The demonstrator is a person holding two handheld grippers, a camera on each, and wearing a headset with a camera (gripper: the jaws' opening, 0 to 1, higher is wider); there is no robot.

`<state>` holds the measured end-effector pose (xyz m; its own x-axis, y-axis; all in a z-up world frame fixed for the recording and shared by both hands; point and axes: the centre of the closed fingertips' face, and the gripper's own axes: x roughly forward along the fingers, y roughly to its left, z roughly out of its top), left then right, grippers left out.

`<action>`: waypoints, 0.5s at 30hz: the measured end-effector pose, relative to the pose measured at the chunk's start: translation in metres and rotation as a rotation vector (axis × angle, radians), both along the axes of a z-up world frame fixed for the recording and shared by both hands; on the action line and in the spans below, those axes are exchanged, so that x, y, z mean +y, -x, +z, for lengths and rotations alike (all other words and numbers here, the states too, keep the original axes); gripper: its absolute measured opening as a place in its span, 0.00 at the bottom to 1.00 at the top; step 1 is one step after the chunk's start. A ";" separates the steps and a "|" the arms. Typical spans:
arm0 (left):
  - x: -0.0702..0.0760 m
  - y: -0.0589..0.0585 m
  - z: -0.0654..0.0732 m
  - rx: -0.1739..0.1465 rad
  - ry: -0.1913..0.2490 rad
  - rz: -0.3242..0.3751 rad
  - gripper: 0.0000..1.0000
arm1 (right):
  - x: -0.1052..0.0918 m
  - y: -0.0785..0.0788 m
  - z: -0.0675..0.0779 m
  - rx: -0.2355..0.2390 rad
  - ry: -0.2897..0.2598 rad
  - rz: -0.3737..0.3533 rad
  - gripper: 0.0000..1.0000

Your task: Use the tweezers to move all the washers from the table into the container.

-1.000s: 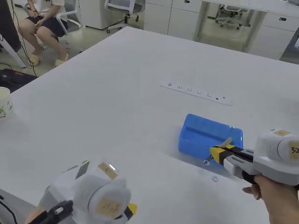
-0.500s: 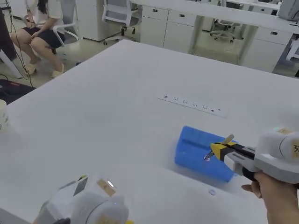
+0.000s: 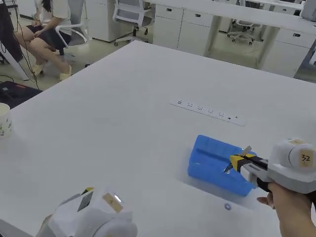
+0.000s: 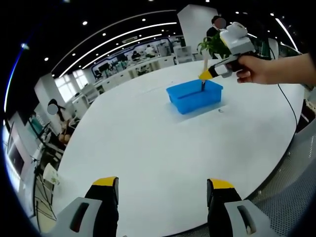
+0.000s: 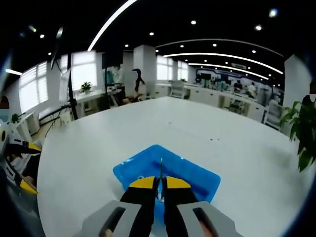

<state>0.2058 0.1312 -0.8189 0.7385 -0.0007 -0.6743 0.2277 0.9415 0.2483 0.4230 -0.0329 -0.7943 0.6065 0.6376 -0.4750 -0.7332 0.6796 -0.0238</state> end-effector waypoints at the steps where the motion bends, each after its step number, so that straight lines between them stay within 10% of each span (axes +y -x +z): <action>1: 0.000 0.000 0.000 0.001 -0.001 -0.003 0.74 | -0.001 0.001 -0.005 0.006 0.017 0.004 0.01; 15: 0.000 0.001 -0.003 0.014 -0.010 -0.005 0.74 | -0.005 0.001 -0.020 0.031 0.017 -0.006 0.01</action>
